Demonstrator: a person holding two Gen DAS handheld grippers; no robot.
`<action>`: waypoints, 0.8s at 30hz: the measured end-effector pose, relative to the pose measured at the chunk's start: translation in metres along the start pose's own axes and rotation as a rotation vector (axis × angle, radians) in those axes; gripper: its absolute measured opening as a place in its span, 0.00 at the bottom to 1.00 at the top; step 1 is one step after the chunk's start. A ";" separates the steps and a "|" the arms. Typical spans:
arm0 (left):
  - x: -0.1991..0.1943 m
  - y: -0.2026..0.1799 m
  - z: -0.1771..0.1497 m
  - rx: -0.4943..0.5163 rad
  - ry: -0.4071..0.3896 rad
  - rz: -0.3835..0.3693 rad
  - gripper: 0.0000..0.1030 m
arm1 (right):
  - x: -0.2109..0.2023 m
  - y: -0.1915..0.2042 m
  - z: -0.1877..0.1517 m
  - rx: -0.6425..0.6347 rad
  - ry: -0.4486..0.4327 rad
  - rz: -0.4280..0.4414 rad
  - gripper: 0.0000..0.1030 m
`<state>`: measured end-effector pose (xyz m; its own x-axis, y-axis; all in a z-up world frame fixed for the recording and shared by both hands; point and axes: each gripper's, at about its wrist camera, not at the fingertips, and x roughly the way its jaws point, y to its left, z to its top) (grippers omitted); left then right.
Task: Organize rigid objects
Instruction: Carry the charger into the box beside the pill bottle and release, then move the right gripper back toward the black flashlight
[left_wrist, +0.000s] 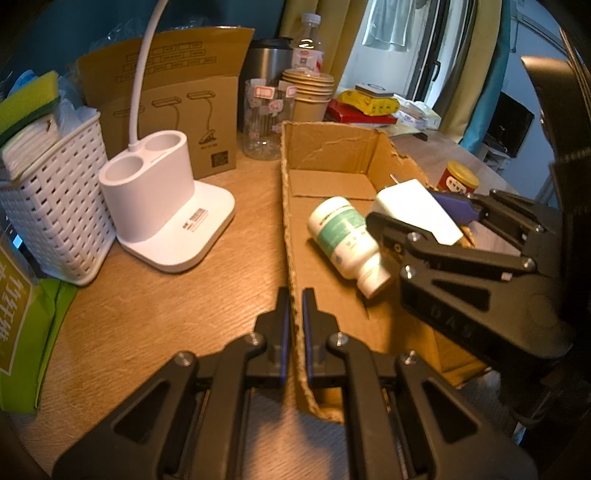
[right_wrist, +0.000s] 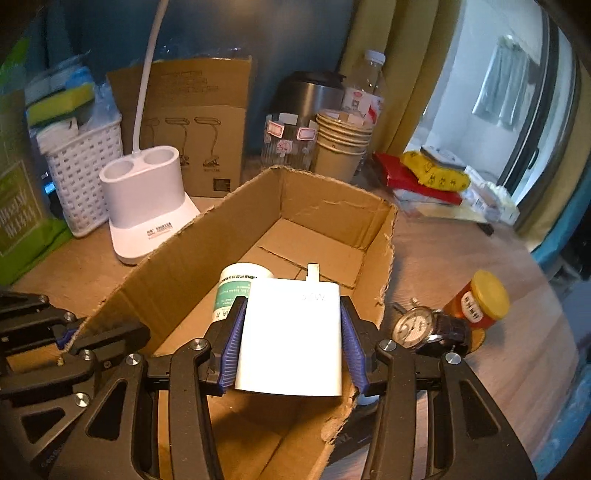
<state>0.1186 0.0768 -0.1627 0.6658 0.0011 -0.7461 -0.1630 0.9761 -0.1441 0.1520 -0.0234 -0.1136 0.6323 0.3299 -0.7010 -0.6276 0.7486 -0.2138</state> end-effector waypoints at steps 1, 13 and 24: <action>0.000 0.001 0.000 0.000 0.000 -0.001 0.06 | 0.000 0.000 0.000 -0.007 0.001 -0.002 0.49; -0.002 -0.002 -0.001 0.001 -0.001 -0.002 0.07 | -0.002 -0.004 0.000 0.042 0.022 0.049 0.51; -0.002 -0.004 -0.002 0.001 -0.002 -0.003 0.07 | -0.026 -0.021 -0.002 0.135 -0.051 0.084 0.54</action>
<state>0.1159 0.0728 -0.1619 0.6677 -0.0012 -0.7444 -0.1605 0.9763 -0.1455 0.1477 -0.0488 -0.0920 0.6045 0.4211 -0.6762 -0.6149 0.7863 -0.0601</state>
